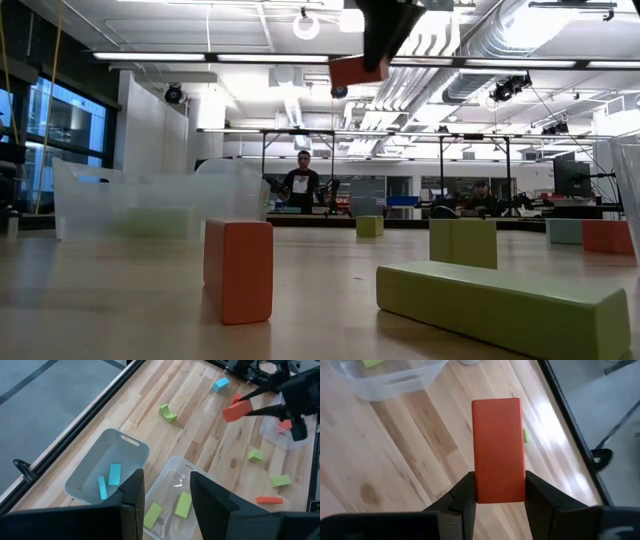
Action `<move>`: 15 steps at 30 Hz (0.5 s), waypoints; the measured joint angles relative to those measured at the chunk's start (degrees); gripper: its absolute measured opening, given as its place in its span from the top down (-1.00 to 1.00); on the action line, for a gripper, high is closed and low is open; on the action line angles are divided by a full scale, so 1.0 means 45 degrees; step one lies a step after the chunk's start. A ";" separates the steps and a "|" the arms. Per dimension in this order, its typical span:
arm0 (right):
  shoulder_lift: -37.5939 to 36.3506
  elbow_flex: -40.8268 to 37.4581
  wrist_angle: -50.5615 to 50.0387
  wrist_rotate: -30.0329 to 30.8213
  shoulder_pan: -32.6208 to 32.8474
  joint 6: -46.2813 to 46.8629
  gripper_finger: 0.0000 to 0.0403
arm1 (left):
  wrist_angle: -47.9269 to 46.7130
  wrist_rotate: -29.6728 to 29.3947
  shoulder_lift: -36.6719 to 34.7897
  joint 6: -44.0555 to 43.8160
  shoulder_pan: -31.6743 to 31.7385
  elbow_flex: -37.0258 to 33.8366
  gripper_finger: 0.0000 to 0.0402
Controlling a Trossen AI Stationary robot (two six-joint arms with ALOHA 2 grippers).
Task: Sort & place blocks by color
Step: Put the orange block into the right transparent bin
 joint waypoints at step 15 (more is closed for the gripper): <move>-0.3046 -0.3015 -0.0050 0.0560 0.0079 -0.0456 0.46 | 0.0008 -0.0005 0.0000 -0.0022 0.0002 0.0000 0.45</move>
